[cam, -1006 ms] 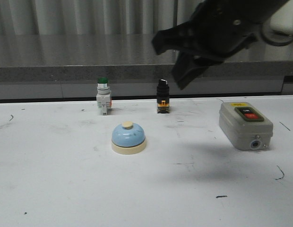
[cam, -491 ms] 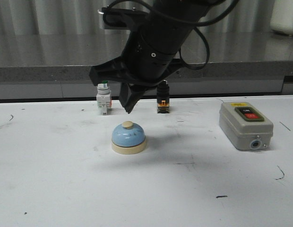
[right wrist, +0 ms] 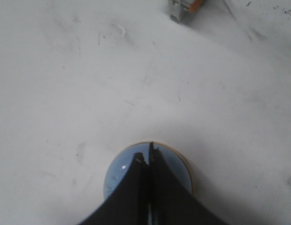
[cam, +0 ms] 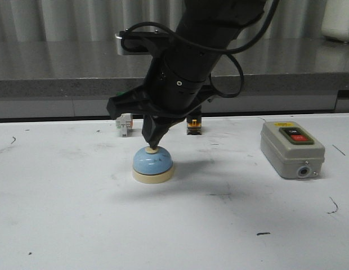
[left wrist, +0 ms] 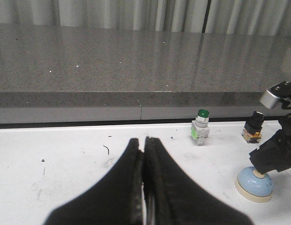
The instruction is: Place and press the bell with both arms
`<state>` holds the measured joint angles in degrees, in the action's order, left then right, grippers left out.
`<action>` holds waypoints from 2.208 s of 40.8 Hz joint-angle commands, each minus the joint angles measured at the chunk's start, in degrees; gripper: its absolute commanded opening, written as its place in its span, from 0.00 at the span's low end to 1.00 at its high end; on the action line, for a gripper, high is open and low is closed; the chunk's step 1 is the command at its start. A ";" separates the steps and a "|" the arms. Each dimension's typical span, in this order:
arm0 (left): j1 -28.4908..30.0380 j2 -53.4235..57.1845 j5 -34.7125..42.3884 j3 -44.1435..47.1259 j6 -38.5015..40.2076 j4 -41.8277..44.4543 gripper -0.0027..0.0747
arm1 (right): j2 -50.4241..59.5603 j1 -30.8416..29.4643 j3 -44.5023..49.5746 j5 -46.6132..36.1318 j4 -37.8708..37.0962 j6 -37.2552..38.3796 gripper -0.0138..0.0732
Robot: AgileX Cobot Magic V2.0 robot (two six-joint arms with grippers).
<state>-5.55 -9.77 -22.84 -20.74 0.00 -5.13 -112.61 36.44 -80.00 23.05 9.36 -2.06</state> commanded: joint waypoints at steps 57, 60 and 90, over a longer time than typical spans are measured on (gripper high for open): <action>-0.33 -0.57 4.55 -1.48 0.54 -0.54 0.01 | 92.43 -28.77 56.90 -7.77 -1.87 -0.41 0.09; -0.33 -0.57 4.55 -1.48 0.54 -0.54 0.01 | 92.43 -28.77 56.90 -7.77 -1.87 -0.41 0.09; -0.33 -0.21 5.35 -0.58 0.54 -0.54 0.01 | 92.43 -28.77 56.90 -7.77 -1.87 -0.41 0.09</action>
<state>-5.55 -9.77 -22.84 -20.74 0.00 -5.13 -19.79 8.17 -21.52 19.41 7.95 -2.06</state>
